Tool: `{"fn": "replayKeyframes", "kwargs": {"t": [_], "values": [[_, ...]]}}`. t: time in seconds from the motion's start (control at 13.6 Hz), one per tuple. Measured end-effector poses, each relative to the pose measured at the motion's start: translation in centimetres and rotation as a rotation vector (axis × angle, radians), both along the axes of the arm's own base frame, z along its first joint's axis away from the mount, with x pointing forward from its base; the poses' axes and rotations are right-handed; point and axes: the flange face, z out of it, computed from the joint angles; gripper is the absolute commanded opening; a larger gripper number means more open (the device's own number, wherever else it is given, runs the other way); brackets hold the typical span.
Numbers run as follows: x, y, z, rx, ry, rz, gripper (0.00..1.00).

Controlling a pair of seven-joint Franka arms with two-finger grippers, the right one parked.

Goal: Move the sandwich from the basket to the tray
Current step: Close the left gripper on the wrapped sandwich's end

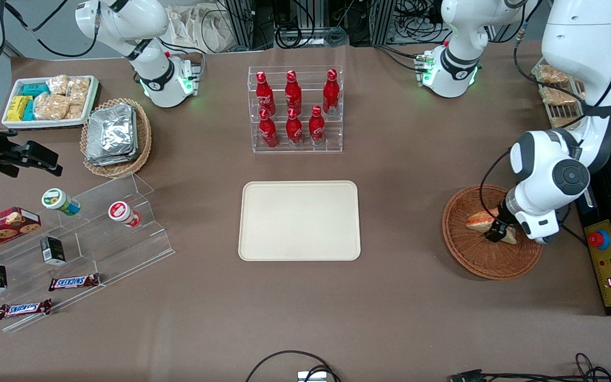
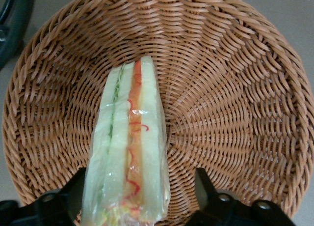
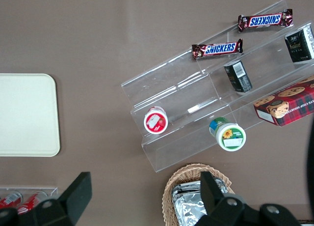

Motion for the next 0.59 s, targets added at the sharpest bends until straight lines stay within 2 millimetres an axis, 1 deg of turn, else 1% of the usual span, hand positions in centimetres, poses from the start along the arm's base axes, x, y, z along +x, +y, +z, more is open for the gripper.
{"fn": "replayKeyframes", "kwargs": {"t": [0.07, 0.15, 0.22, 0.44, 0.52, 0.59], "values": [[0.0, 0.1, 0.0, 0.001, -0.001, 0.003, 0.26], [0.0, 0.2, 0.0, 0.001, -0.001, 0.004, 0.06], [0.0, 0.3, 0.0, 0.002, -0.001, 0.006, 0.0], [0.1, 0.3, 0.6, 0.003, -0.006, 0.007, 0.0], [0.1, 0.4, 1.3, 0.005, 0.004, 0.006, 0.0], [0.1, 0.3, 2.7, 0.011, 0.028, 0.0, 0.0]]}}
